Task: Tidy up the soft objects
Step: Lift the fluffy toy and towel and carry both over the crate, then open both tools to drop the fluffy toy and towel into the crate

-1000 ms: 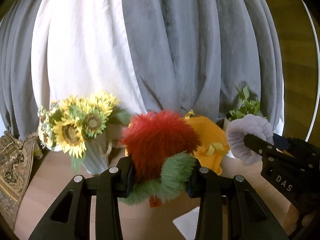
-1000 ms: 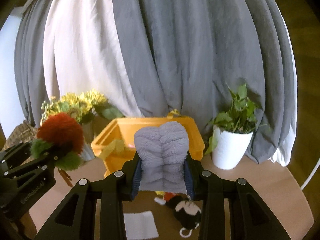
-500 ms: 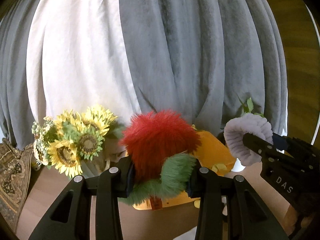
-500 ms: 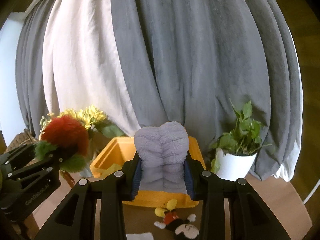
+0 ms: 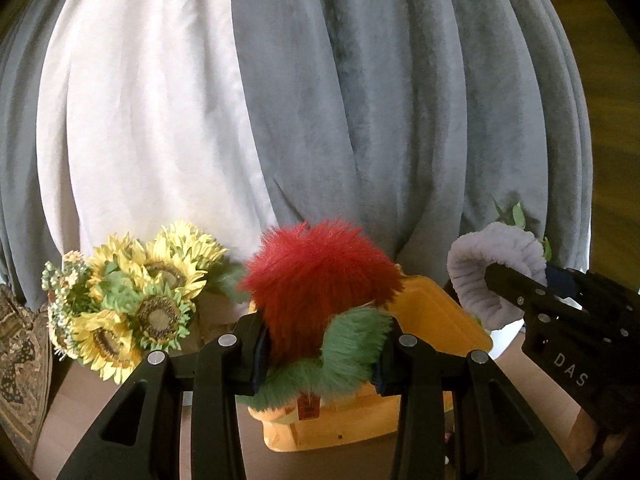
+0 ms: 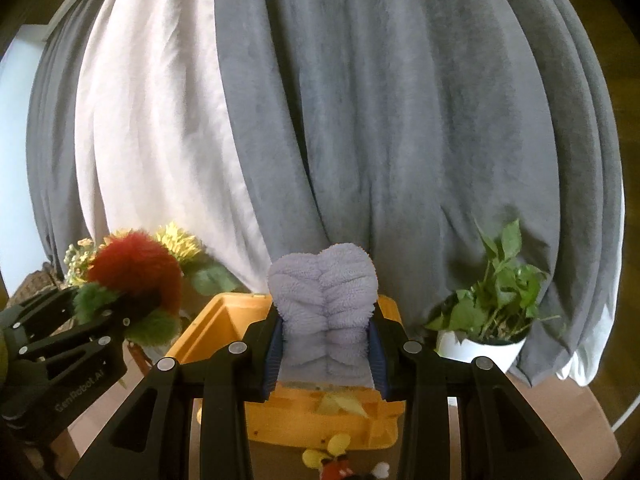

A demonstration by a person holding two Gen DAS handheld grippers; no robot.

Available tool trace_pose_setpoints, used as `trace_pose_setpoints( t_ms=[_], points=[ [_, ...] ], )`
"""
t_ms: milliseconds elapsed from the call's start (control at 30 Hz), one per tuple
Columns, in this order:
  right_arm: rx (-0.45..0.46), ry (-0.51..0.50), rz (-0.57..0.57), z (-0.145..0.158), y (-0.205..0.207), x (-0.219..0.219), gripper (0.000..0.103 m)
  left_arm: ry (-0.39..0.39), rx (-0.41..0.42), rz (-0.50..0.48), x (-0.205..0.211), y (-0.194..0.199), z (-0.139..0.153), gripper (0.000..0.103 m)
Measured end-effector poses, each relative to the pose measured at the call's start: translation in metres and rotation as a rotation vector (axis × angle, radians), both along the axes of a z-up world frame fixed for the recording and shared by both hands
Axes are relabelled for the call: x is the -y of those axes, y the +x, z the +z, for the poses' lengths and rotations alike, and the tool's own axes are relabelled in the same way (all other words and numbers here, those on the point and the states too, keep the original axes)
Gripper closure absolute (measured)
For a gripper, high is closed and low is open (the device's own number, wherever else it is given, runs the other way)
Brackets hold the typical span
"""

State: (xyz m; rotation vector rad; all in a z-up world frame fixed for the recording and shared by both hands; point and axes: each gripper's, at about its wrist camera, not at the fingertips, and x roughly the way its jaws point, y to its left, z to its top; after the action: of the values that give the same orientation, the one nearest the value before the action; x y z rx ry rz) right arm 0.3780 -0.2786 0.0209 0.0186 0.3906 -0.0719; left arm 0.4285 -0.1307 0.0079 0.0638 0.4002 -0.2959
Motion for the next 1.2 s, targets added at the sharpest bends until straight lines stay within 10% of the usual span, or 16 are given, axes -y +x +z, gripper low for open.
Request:
trace_pose_setpoints(
  t_ms=[1200],
  points=[
    [-0.225, 0.046, 0.02, -0.08, 0.117, 0.027, 0.065, 0.096, -0.203, 0.013, 0.03, 0.101, -0.085, 0.065]
  ],
)
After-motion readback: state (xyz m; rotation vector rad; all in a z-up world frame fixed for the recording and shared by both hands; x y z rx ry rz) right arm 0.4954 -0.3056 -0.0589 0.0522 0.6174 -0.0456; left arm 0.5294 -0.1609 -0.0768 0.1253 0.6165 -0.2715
